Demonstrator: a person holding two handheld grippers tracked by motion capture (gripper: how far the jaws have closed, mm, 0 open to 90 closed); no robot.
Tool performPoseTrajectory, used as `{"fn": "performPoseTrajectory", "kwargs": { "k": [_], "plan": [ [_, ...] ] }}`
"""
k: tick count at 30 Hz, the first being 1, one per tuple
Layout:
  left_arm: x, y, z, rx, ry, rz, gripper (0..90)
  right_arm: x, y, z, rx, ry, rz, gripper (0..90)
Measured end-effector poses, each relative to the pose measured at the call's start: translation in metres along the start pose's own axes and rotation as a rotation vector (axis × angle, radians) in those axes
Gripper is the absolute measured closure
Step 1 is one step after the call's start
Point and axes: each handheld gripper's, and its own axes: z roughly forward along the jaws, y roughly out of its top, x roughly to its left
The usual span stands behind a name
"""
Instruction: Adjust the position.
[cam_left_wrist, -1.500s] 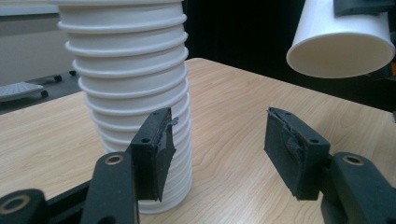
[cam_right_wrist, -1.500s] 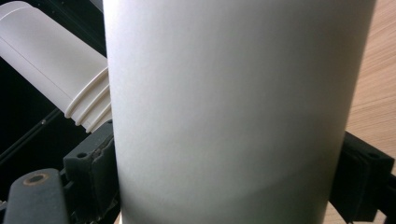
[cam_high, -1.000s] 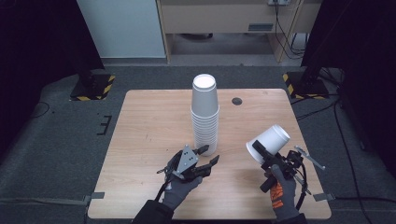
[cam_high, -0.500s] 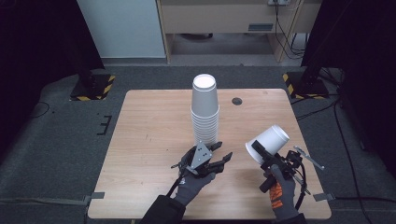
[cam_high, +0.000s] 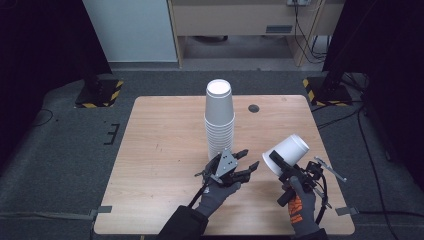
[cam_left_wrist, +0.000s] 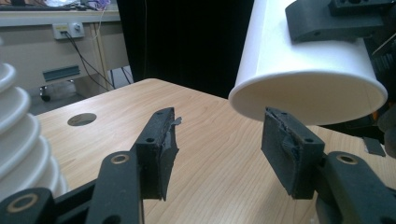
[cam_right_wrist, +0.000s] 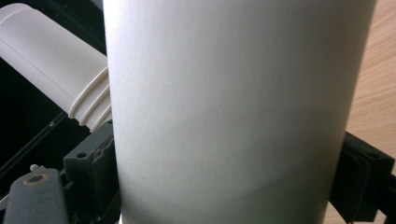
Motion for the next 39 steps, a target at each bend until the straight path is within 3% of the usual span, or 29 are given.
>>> {"fn": "performPoseTrajectory", "kwargs": {
  "k": [22,39],
  "plan": [
    [-0.009,-0.001,0.026,-0.026,-0.016,0.001,45.7,0.000,-0.003,0.003,0.011,0.014,0.007,13.1],
    [-0.011,-0.002,0.041,-0.060,-0.001,0.005,51.3,0.001,-0.008,0.007,0.040,0.025,0.013,13.0]
  ]
}}
